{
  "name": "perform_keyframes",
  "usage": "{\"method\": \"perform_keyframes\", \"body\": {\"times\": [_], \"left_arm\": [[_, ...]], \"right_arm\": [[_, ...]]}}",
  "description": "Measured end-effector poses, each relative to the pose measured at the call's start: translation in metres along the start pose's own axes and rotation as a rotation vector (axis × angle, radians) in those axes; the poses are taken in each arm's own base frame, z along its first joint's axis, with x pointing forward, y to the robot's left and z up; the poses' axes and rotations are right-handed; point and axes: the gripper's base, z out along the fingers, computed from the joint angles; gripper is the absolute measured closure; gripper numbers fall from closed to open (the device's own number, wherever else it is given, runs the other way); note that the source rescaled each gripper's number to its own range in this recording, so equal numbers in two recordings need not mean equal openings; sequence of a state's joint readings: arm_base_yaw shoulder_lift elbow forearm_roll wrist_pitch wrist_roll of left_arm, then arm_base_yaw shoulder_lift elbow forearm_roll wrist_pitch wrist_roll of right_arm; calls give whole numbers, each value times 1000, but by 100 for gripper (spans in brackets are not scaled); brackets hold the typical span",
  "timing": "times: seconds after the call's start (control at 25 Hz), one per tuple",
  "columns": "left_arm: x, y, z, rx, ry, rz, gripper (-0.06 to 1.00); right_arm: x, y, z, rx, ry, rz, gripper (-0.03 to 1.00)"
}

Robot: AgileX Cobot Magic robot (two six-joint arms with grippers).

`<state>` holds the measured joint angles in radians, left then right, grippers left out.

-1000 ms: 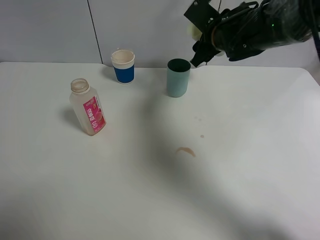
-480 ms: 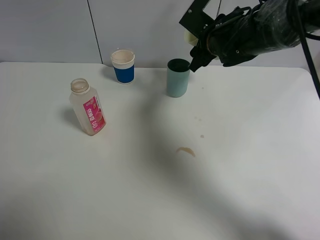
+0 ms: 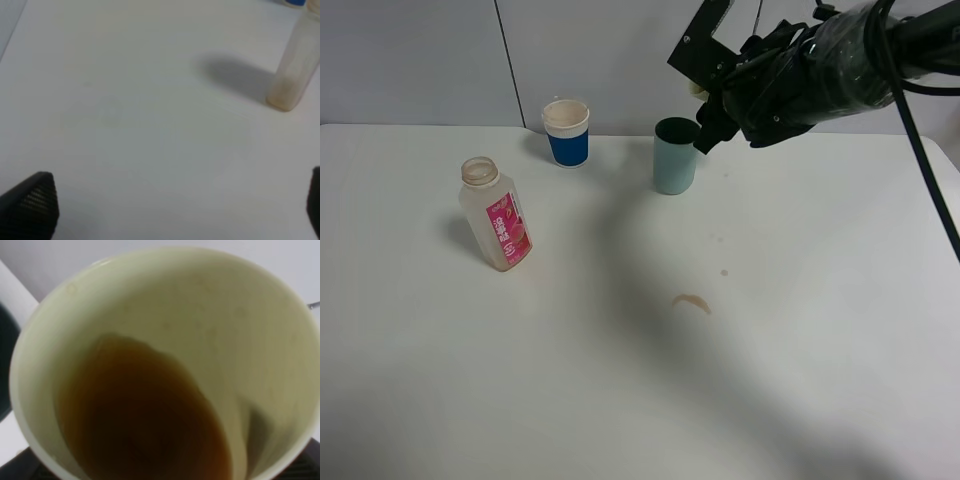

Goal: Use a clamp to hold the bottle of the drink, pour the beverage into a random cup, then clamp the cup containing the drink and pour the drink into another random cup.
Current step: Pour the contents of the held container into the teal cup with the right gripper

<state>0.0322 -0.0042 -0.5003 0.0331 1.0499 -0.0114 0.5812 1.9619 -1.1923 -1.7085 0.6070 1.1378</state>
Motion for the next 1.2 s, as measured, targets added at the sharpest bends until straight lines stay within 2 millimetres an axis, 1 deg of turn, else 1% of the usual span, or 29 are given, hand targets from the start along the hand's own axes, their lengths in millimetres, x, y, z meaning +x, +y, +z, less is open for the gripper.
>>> {"method": "perform_keyframes", "body": {"times": [0.16, 0.32, 0.44, 0.8, 1.2], "left_arm": [[0, 0, 0, 0, 0, 0, -5], [0, 0, 0, 0, 0, 0, -5], [0, 0, 0, 0, 0, 0, -5], [0, 0, 0, 0, 0, 0, -5], [0, 0, 0, 0, 0, 0, -5]], "right_arm": [[-1, 2, 0, 5, 1, -14, 97], [-10, -4, -1, 37, -15, -22, 97], [-14, -3, -3, 37, -25, -43, 97], [-13, -5, -3, 60, -12, -142, 97], [-12, -8, -3, 87, 4, -151, 97]]}}
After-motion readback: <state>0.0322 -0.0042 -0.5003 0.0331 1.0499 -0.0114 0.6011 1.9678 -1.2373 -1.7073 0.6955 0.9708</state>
